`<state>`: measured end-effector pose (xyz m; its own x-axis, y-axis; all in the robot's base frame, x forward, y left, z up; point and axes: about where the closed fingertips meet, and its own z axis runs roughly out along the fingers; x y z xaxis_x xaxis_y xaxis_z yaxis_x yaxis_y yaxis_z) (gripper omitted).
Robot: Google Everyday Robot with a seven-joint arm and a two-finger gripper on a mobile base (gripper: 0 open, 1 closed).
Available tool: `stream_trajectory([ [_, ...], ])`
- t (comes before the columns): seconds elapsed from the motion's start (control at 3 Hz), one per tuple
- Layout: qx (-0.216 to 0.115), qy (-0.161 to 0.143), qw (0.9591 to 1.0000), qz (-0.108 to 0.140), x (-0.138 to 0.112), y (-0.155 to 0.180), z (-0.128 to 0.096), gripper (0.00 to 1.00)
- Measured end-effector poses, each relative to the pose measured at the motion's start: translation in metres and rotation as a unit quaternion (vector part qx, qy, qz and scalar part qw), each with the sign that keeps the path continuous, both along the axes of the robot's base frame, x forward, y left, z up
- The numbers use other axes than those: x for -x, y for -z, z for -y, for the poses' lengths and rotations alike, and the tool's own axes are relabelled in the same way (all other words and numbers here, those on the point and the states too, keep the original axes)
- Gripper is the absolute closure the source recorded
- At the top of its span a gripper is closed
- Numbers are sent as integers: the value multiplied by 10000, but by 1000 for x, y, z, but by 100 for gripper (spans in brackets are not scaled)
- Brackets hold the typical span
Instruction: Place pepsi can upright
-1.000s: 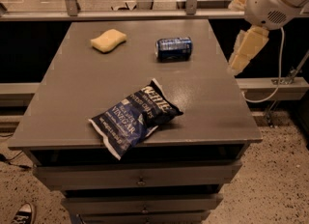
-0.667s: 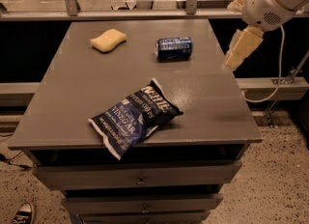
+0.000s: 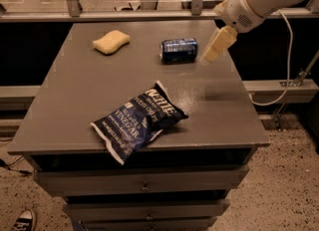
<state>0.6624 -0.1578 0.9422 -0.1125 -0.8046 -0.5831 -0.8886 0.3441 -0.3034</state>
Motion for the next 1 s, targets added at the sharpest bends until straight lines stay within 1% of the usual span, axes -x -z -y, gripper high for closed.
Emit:
stream_trajectory([
  [0.33, -155, -76, 9999, 12, -24, 9, -23, 0],
  [0.67, -137, -196, 9996, 139, -53, 21, -50, 0],
  [1.0, 8, -307, 9993, 224, -74, 32, -62, 0],
])
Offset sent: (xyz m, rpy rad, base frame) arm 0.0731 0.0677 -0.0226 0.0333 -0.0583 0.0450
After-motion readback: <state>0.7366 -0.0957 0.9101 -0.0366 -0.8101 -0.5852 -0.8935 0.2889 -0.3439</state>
